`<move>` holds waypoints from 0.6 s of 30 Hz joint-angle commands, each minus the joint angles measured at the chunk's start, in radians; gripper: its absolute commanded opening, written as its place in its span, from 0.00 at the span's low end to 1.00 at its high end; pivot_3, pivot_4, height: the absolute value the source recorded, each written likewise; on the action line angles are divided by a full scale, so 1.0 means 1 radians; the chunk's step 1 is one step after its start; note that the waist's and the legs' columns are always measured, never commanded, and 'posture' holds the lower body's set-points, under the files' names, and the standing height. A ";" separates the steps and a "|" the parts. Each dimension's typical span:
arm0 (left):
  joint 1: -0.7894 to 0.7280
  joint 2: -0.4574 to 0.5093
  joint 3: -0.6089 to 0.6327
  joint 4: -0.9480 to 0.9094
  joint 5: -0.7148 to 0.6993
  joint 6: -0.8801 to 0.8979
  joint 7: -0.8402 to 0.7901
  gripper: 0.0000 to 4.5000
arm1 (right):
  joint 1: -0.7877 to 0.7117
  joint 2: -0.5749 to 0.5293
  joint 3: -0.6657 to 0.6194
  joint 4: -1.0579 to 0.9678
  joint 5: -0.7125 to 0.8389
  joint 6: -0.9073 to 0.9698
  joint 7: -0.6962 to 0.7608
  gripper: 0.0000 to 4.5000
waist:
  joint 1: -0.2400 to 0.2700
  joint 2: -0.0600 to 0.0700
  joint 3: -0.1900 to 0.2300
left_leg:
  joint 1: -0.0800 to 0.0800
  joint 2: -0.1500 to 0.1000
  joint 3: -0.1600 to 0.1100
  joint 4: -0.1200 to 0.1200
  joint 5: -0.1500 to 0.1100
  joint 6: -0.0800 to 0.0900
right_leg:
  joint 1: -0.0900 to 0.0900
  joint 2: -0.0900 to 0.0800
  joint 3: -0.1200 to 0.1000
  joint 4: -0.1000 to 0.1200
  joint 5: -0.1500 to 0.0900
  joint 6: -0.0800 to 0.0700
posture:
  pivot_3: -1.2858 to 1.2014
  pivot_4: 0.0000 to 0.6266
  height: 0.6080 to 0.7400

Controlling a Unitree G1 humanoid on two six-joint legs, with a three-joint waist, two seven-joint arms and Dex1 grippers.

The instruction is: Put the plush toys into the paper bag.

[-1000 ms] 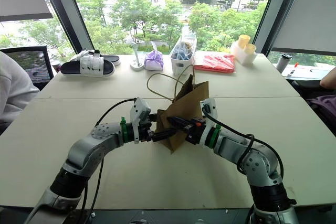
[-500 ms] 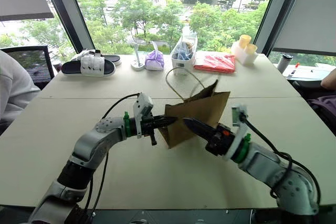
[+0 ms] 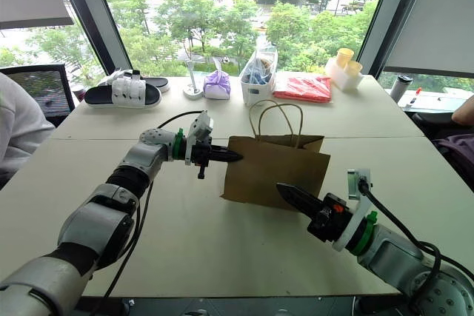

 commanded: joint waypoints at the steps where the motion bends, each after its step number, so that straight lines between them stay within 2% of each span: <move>1: -0.047 -0.011 0.021 0.048 0.041 -0.058 -0.015 0.19 | 0.025 0.004 -0.019 -0.047 0.013 -0.043 -0.007 0.00 | 0.000 0.000 0.000 | 0.000 0.000 0.000 0.000 0.000 0.000 | 0.000 0.000 0.000 0.000 0.000 0.000 | 0.52 0.24 1.00; 6: -0.036 -0.010 0.052 0.018 0.037 -0.036 -0.047 0.66 | 0.017 -0.015 0.002 -0.027 -0.011 -0.057 0.007 0.00 | -0.003 0.000 0.000 | 0.001 0.000 0.000 0.001 0.000 0.000 | 0.001 0.000 0.000 0.001 0.000 0.000 | 0.52 0.24 1.00; 7: -0.033 -0.004 0.063 0.005 0.034 -0.031 -0.036 0.78 | 0.009 -0.025 0.007 -0.017 -0.020 -0.053 0.016 0.00 | -0.004 0.000 0.000 | 0.001 0.000 0.000 0.001 0.000 0.000 | 0.001 0.000 0.000 0.002 0.000 0.000 | 0.52 0.24 1.00; 9: -0.017 0.030 0.079 -0.044 0.030 0.023 -0.011 0.93 | -0.014 -0.051 0.012 0.008 -0.042 -0.044 0.037 0.00 | -0.007 0.000 0.000 | 0.001 0.000 0.000 0.001 0.000 0.000 | 0.000 0.000 0.000 0.002 0.000 0.000 | 0.52 0.24 1.00; 12: 0.053 0.090 0.126 -0.190 -0.013 0.164 0.024 0.93 | -0.034 -0.092 -0.013 0.036 -0.016 -0.035 0.065 0.00 | -0.019 0.000 0.000 | 0.001 0.000 0.000 0.001 0.000 0.000 | 0.000 0.000 0.000 0.002 0.000 0.000 | 0.52 0.24 1.00; 18: 0.479 0.245 0.264 -0.860 -0.194 0.596 0.196 0.93 | -0.032 -0.220 -0.043 0.116 -0.054 0.017 0.162 0.00 | -0.035 0.001 0.000 | 0.002 0.002 -0.004 -0.001 -0.001 0.002 | -0.003 0.000 0.002 0.006 -0.001 0.001 | 0.52 0.24 1.00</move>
